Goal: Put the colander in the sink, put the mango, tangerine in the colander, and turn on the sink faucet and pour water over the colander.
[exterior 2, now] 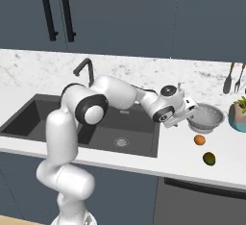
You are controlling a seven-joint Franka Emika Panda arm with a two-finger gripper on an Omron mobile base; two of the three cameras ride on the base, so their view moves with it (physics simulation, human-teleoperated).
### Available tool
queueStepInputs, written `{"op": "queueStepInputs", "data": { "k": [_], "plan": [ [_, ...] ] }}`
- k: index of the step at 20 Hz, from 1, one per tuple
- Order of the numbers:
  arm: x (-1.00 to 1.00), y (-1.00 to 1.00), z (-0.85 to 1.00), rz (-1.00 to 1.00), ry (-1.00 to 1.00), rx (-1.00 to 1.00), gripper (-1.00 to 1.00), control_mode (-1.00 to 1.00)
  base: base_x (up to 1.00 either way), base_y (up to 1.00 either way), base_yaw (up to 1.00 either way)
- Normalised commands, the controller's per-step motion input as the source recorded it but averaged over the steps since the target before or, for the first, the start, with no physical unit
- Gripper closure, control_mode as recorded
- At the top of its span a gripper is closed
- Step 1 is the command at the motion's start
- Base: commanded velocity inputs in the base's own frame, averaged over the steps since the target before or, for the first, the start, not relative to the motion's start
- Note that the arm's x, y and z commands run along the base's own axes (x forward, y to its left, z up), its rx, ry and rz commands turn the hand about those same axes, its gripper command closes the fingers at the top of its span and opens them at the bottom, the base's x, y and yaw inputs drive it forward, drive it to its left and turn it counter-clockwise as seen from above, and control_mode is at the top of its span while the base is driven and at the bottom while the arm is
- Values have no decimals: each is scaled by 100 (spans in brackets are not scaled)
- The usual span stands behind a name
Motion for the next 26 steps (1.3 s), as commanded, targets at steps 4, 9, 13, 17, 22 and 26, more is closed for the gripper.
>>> {"op": "queueStepInputs", "data": {
  "k": [4, 9, 13, 17, 22, 26],
  "plan": [
    [19, -4, -13, 5, 6, 0, -100, -100, 0, 0, 0],
    [26, -10, -9, 5, 7, 0, -100, -100, 0, 0, 0],
    [34, -18, -3, 5, 7, 0, -100, -100, 0, 0, 0],
    [35, -22, -2, 4, 7, 0, -100, -100, 0, 0, 0],
    [25, -22, -13, 3, 11, 0, -100, -100, 0, 0, 0],
    [13, -22, -25, 3, 13, 0, -100, -100, 0, 0, 0]
  ]
}}
